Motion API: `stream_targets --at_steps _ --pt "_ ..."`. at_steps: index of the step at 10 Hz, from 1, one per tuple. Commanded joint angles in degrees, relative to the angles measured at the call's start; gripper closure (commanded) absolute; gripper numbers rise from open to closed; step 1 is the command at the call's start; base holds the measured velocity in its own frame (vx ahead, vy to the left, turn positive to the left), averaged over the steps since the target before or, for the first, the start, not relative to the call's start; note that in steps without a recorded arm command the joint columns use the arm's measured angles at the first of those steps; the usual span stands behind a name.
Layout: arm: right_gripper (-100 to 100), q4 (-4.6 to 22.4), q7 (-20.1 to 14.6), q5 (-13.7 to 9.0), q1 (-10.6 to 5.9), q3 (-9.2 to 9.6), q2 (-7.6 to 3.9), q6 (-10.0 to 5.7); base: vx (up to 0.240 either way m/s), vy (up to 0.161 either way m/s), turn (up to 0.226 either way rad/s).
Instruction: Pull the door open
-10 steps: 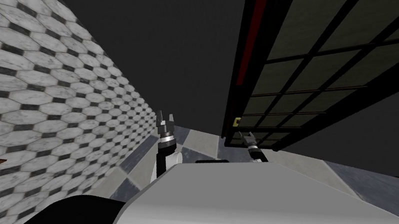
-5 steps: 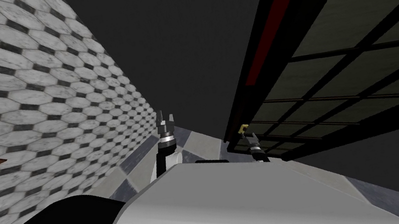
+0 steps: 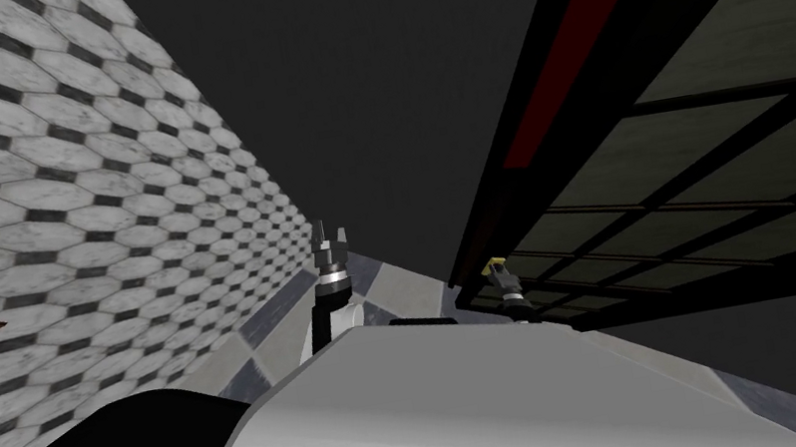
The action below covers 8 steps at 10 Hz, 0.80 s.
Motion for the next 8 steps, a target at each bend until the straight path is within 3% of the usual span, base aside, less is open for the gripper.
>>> stream_targets --at_steps 1,4,5,8 --pt "100 -0.05 -0.02 0.03 0.02 0.08 0.11 -0.04 -0.029 0.002 0.011" --pt "100 -0.05 -0.02 0.03 0.02 0.08 0.11 -0.04 -0.008 0.001 0.000" --pt "100 -0.09 -1.43 0.64 0.75 1.38 -0.89 -0.80 -0.116 -0.030 0.111" --pt "100 -0.36 -3.54 1.54 1.64 3.25 -2.35 -2.24 -0.193 -0.048 0.096"
